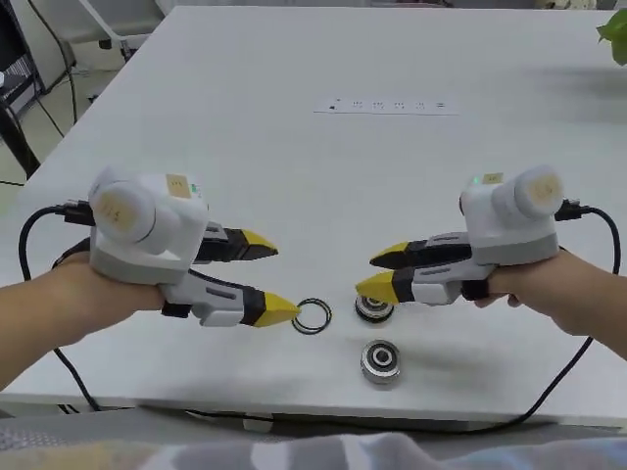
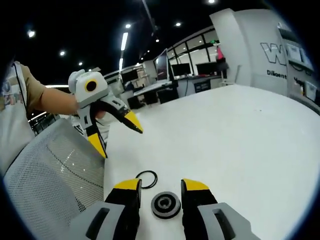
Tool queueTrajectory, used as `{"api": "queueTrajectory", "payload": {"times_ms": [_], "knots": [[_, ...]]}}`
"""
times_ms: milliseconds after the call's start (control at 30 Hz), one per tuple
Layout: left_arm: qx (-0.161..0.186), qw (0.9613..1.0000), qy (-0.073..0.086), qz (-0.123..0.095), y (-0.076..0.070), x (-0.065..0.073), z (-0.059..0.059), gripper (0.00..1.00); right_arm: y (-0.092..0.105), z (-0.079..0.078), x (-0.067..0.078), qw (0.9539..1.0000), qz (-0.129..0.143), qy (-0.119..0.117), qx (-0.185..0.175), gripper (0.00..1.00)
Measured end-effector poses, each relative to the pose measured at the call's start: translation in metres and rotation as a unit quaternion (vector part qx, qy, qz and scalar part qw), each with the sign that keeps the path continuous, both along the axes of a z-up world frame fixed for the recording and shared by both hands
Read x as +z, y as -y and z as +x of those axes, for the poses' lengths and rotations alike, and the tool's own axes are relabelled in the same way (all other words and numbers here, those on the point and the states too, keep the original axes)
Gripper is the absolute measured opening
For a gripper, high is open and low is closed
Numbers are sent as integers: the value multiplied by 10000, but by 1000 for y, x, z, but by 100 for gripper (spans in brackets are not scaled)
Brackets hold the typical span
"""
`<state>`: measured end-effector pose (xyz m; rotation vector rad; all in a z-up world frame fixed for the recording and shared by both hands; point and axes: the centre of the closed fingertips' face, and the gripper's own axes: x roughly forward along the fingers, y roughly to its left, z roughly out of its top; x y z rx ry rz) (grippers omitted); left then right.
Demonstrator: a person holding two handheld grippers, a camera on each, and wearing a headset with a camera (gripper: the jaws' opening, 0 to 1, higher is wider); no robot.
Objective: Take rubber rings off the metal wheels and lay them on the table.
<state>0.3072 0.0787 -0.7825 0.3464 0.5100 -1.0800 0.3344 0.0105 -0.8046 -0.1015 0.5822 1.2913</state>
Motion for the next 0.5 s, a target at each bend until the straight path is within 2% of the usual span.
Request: {"api": "queueTrajectory", "payload": {"times_ms": [500], "knots": [[-116, 9999, -69, -15, 19, -5, 12, 47, 20, 4, -3, 9998, -60, 79, -180, 30]]}}
